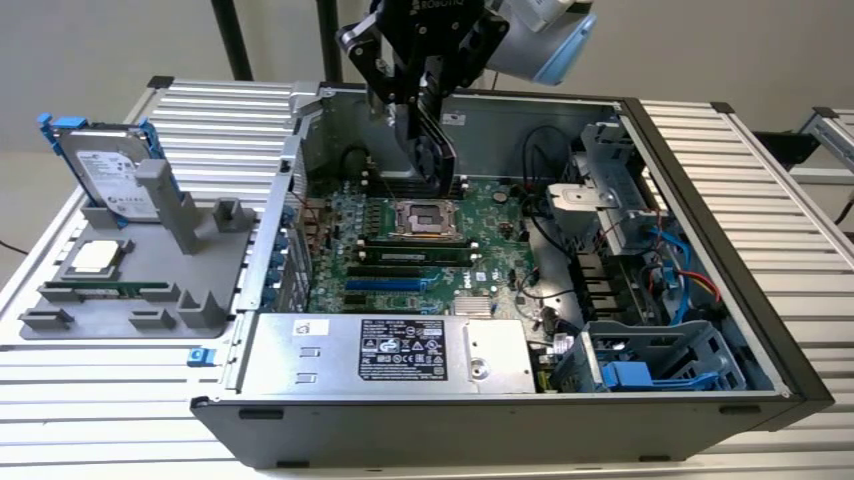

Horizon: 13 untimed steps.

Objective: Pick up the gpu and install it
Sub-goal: 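Insert the gpu into the slot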

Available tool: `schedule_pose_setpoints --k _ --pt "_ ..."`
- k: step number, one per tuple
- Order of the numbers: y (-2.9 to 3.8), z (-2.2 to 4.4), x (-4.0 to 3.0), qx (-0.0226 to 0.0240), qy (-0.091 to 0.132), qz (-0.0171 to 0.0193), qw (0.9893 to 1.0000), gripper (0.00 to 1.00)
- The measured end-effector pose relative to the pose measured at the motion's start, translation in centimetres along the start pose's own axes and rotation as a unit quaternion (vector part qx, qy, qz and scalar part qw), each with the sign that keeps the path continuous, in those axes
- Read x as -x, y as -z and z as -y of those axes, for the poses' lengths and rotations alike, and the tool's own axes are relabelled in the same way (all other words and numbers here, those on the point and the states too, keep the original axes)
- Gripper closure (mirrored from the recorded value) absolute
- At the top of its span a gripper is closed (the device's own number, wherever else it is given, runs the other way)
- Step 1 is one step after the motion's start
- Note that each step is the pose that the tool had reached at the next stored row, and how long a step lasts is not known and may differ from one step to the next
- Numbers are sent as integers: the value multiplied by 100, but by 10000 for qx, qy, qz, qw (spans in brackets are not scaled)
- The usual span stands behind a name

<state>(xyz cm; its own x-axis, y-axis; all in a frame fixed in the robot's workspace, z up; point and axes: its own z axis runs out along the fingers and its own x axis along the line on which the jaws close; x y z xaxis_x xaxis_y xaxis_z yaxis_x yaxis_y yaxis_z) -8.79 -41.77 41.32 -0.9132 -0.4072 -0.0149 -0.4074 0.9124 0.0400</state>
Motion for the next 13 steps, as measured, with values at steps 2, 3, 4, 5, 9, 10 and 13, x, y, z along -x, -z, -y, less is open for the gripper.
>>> schedule_pose_setpoints --k 2,3,4,5,9,10,13 --pt "0 0 0 0 15 -1 10000 100" --pt "0 0 0 1 23 -1 10000 100" --pt "0 0 0 1 32 -1 10000 100" --pt "0 0 0 1 39 -2 10000 100" --pt "0 0 0 1 69 -3 10000 100" --pt "0 0 0 2 76 -3 10000 100" --pt "0 0 0 2 99 -4 10000 100"
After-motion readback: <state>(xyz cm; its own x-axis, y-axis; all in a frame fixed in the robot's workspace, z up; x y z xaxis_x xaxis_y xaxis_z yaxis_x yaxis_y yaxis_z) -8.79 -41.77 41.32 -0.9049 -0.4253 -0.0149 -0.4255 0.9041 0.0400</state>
